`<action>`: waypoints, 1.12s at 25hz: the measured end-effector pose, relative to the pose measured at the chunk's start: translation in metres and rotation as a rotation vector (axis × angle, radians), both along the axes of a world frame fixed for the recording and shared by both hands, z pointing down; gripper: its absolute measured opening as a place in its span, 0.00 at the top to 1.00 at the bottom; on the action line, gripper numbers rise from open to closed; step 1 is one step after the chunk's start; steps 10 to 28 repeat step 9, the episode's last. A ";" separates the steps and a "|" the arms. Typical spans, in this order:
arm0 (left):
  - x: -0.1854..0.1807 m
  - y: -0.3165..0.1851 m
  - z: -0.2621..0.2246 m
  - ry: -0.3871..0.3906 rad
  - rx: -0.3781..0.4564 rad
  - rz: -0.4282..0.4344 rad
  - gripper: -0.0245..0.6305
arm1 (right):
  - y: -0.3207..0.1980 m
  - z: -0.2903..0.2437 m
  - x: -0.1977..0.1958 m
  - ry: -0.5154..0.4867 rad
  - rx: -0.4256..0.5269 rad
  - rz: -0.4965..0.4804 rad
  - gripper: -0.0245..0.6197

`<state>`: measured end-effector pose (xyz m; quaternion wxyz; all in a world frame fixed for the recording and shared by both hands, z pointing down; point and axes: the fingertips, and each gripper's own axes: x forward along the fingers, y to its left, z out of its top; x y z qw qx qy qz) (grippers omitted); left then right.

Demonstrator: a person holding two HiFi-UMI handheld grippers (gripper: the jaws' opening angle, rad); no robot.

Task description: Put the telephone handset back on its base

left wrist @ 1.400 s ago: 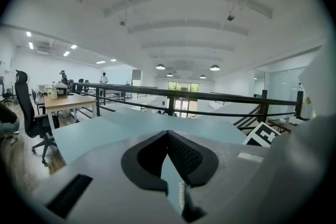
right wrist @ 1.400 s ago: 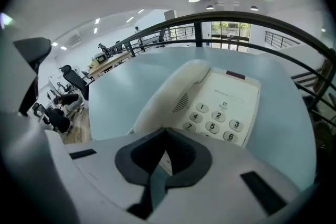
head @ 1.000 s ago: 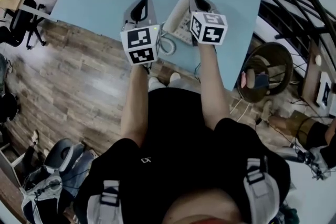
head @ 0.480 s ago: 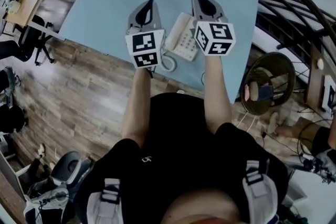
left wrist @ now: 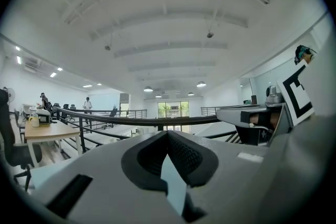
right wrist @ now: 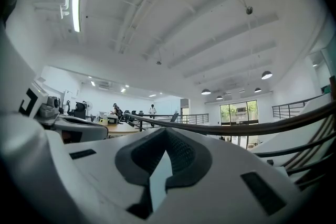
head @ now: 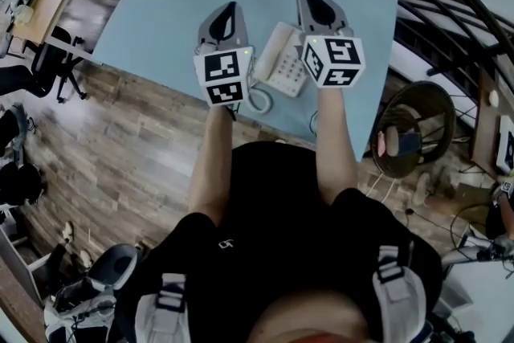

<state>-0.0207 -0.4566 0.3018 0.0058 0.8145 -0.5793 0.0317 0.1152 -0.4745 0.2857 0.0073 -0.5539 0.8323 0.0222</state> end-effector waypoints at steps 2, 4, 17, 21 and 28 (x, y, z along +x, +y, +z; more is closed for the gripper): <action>0.002 -0.002 -0.001 0.004 0.003 0.000 0.96 | -0.001 0.002 -0.001 0.004 -0.011 -0.010 0.97; 0.004 -0.004 0.000 0.005 0.004 0.001 0.96 | -0.003 0.005 -0.003 0.012 -0.020 -0.013 0.97; 0.002 -0.012 0.005 0.008 0.001 0.004 0.96 | -0.009 0.007 -0.012 0.029 -0.022 -0.024 0.97; 0.002 -0.012 0.005 0.008 0.001 0.004 0.96 | -0.009 0.007 -0.012 0.029 -0.022 -0.024 0.97; 0.002 -0.012 0.005 0.008 0.001 0.004 0.96 | -0.009 0.007 -0.012 0.029 -0.022 -0.024 0.97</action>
